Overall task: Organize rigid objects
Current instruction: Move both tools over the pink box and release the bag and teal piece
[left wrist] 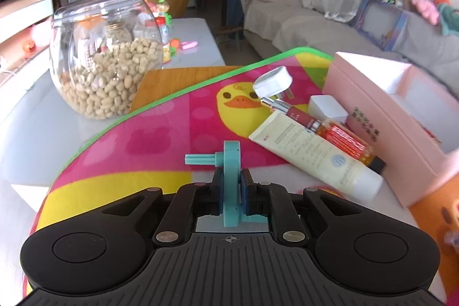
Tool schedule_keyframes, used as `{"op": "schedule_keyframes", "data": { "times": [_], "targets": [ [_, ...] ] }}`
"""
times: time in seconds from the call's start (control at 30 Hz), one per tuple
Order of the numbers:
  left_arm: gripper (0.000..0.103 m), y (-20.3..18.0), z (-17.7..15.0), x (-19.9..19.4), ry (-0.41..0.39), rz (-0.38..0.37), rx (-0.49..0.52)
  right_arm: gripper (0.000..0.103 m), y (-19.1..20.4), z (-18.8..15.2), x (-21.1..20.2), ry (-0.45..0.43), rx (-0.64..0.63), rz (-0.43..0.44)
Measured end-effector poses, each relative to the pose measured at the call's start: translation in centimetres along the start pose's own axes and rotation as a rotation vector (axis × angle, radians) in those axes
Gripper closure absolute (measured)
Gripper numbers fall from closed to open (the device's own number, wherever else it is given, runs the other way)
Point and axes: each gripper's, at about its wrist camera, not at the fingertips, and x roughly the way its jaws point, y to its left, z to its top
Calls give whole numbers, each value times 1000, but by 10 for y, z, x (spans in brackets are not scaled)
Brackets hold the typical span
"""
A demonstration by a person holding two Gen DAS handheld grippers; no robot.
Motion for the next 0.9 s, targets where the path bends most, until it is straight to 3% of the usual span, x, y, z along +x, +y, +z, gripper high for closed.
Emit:
{"op": "schedule_keyframes", "data": {
  "times": [0.17,0.33,0.53,0.63,0.77,0.9],
  "targets": [
    [89,-2,-5,-45,-68,-48,50,83,-10,-1,-15,-10,40,-10],
    [89,-33,-9,-108,-140,-190,133,83,-14,-3,-35,-39,52,-16],
    [89,-99,-40,-143,-57,-407,294,83,-15,-4,-62,-86,47,-42],
    [89,-123,-51,-145,-24,-476,341,83,-19,-1,-81,-133,49,-67],
    [89,-139,-36,-148,-76,-529,350,83,-29,17,-108,-235,62,-119],
    [89,-154,6,-145,-203,-499,361,83,-44,52,-126,-372,79,-171]
  ]
}}
